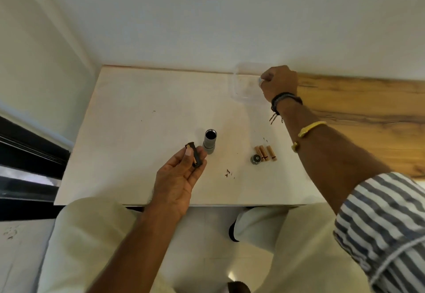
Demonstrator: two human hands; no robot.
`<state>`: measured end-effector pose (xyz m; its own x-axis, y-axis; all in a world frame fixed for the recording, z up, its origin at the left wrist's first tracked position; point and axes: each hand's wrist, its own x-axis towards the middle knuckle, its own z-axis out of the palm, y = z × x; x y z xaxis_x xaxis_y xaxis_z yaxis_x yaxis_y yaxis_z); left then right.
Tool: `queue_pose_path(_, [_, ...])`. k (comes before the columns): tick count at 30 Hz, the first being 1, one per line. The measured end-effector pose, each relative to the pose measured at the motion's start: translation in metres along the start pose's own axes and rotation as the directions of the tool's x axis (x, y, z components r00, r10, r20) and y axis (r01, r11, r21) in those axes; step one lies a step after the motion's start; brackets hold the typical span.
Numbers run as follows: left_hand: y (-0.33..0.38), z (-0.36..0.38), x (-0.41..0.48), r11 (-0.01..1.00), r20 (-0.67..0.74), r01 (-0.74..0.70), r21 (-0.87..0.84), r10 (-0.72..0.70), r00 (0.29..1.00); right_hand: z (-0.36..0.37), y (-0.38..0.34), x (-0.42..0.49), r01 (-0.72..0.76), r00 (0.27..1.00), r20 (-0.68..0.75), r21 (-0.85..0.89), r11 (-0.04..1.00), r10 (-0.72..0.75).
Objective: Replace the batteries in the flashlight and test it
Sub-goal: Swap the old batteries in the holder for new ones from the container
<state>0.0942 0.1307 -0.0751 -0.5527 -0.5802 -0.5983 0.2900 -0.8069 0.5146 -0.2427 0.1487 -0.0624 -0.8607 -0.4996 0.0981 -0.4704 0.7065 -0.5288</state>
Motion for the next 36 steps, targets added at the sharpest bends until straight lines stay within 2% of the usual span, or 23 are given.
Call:
queue_pose_path(4, [0.000, -0.001, 0.006, 0.999, -0.008, 0.034, -0.033, -0.034, 0.999, 0.013, -0.012, 0.020, 0.047, 0.997, 0.079, -0.324, 0.945, -0.022])
queue_pose_path(7, [0.000, -0.004, 0.008, 0.997, -0.011, 0.050, -0.050, -0.051, 0.999, 0.018, -0.017, 0.026, 0.035, 0.996, 0.094, -0.461, 0.887, 0.009])
queue_pose_path(12, [0.004, -0.006, 0.009, 0.995, 0.009, 0.070, -0.073, -0.069, 0.998, 0.028, -0.021, 0.027, 0.032, 0.996, 0.090, -0.541, 0.840, 0.020])
queue_pose_path(16, [0.006, -0.004, 0.006, 0.994, 0.007, 0.062, -0.091, -0.062, 0.998, 0.028, -0.029, 0.023, 0.015, 0.996, 0.080, -0.536, 0.844, 0.033])
queue_pose_path(20, [0.010, 0.000, 0.002, 0.994, 0.003, 0.038, -0.103, -0.038, 0.999, 0.017, -0.036, 0.012, 0.013, 0.998, 0.060, -0.462, 0.887, 0.017])
queue_pose_path(27, [0.017, 0.003, -0.010, 0.995, 0.051, 0.017, -0.099, -0.012, 0.999, -0.019, -0.046, -0.042, 0.024, 0.999, -0.038, -0.126, 0.992, -0.029])
queue_pose_path(32, [0.019, -0.001, -0.019, 1.000, 0.075, 0.011, -0.024, -0.009, 0.997, -0.038, -0.039, -0.099, 0.021, 0.996, -0.083, 0.069, 0.997, -0.015])
queue_pose_path(36, [0.019, -0.008, -0.024, 0.998, 0.100, -0.004, 0.065, -0.003, 0.995, -0.047, -0.032, -0.159, -0.007, 1.000, -0.011, 0.355, 0.935, 0.012])
